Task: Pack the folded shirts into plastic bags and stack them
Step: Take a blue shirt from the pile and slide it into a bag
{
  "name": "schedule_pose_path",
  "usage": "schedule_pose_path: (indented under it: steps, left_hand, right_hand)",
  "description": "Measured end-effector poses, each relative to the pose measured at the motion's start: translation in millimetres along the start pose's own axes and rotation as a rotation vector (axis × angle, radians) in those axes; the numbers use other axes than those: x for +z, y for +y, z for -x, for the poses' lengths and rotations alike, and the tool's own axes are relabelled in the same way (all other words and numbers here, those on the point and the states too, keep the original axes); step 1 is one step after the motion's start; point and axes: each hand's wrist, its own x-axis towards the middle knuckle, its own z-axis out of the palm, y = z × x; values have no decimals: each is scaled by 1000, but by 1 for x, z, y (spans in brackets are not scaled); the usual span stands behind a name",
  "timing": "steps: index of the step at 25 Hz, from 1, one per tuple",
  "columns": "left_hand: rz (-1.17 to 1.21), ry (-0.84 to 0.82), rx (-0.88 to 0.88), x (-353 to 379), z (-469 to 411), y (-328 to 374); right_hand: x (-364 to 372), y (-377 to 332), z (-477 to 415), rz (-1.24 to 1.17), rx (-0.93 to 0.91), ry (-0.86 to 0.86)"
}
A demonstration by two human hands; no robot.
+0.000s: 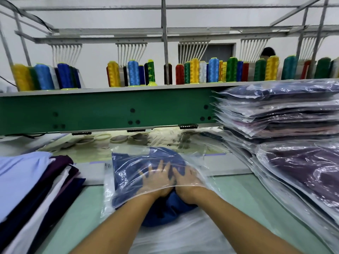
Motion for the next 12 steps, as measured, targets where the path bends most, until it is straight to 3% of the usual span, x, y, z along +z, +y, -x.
schedule_pose_path:
  steps: [3,7,12]
  left_hand:
    - [-77,-8,-64,7,29,-36]
    - [-218,-9,-234,-9,48,-26]
    - [-116,-152,-73,-3,84,-26]
  right_hand:
    - [2,6,16,266,-72,-51]
    - [-7,-20,44,210,-239,6]
    - [-27,-30,76,156,-276,-112]
